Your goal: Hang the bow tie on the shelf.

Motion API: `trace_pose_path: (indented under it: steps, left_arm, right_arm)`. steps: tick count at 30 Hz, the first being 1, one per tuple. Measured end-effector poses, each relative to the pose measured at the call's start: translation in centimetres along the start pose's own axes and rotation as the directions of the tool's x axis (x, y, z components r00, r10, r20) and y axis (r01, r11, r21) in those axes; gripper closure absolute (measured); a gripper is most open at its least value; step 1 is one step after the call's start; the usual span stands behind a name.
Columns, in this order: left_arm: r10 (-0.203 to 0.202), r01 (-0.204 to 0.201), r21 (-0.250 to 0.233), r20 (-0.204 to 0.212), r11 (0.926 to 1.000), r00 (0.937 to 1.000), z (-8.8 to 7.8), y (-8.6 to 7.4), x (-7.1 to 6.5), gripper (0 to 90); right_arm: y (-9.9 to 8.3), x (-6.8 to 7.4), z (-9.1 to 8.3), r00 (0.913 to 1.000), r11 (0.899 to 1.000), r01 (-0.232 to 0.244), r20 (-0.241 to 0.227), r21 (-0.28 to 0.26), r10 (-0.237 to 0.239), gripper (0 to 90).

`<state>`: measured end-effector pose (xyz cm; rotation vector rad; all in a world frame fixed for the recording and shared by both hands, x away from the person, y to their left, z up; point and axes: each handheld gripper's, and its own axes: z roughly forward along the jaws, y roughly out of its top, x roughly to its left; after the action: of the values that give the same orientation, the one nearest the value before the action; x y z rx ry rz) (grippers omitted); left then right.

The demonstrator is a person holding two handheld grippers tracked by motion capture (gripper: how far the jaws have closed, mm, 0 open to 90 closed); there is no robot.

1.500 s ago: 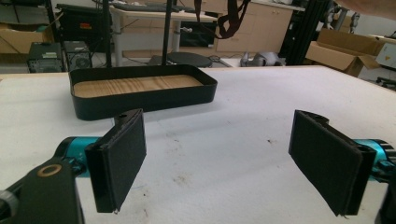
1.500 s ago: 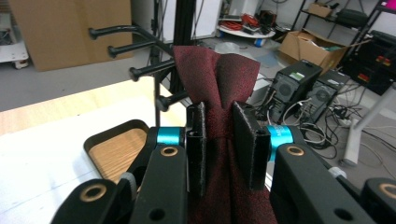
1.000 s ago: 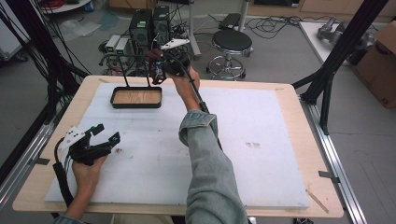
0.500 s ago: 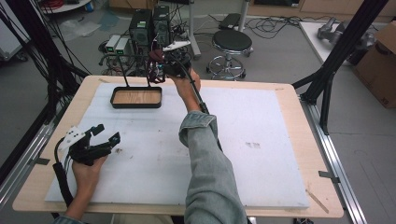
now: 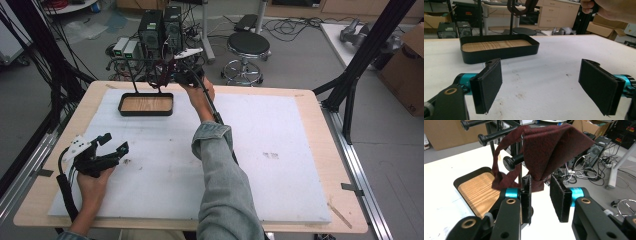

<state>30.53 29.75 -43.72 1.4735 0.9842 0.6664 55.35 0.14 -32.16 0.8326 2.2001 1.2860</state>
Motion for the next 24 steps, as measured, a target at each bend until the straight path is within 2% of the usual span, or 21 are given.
trace_pose_path:
  steps: [5,15,16,21,24]
  left_arm:
    - [-0.002,0.002,0.000,0.001,1.0000,1.0000,0.0,0.0,-0.1,19.3]
    - [0.000,0.000,0.001,0.002,1.0000,1.0000,0.0,0.0,-0.1,19.2]
    - [0.000,0.000,0.002,0.000,1.0000,1.0000,0.0,0.0,-0.1,19.2]
    - [0.002,-0.002,0.003,-0.001,1.0000,1.0000,0.0,0.0,-0.1,19.2]
    - [0.002,-0.002,0.002,-0.002,1.0000,1.0000,0.0,0.0,-0.1,19.2]
  right_arm:
    - [0.0,-0.3,-0.5,1.0000,1.000,-0.005,0.004,-0.010,0.005,68.4]
    - [0.0,-1.0,-2.6,0.9998,0.999,-0.021,-0.004,-0.043,0.021,61.9]
    - [0.1,-1.2,-3.3,0.9997,0.998,-0.022,-0.007,-0.054,0.022,60.1]
    - [0.6,-1.2,-4.7,0.9998,0.996,-0.020,-0.008,-0.081,0.019,56.1]
    - [1.1,-1.4,-6.4,0.9999,0.994,-0.007,-0.008,-0.113,0.006,52.5]
